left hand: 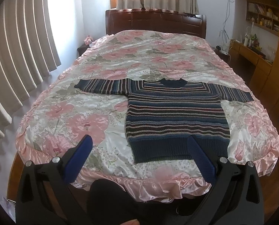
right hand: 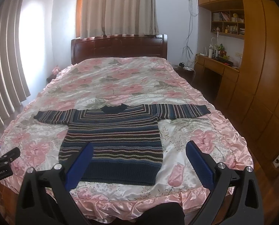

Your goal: Fold small clothes

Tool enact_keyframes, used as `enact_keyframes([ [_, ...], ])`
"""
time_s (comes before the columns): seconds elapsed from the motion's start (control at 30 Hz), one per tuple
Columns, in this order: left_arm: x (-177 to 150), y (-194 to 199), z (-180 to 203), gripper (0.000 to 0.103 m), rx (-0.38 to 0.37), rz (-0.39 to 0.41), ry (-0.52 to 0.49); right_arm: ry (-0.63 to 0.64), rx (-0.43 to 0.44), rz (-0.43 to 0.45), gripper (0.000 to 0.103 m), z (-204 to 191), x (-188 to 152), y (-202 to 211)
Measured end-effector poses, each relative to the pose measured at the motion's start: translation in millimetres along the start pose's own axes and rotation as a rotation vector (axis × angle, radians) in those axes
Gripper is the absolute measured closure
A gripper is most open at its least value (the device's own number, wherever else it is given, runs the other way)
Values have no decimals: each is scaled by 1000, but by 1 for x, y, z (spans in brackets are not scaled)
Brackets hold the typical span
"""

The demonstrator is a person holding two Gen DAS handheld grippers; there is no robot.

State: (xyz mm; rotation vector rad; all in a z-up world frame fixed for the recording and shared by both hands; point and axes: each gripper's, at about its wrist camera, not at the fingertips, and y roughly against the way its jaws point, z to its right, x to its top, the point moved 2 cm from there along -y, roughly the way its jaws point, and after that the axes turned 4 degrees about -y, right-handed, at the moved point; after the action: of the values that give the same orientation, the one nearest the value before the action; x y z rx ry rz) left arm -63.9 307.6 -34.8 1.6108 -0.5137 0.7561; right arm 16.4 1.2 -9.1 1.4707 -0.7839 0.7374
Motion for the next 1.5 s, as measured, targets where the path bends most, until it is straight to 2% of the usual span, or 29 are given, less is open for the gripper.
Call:
enact_keyframes([
  [1.5, 8, 6, -4, 3, 12, 18, -2, 7, 1, -8, 4, -2, 1, -7],
])
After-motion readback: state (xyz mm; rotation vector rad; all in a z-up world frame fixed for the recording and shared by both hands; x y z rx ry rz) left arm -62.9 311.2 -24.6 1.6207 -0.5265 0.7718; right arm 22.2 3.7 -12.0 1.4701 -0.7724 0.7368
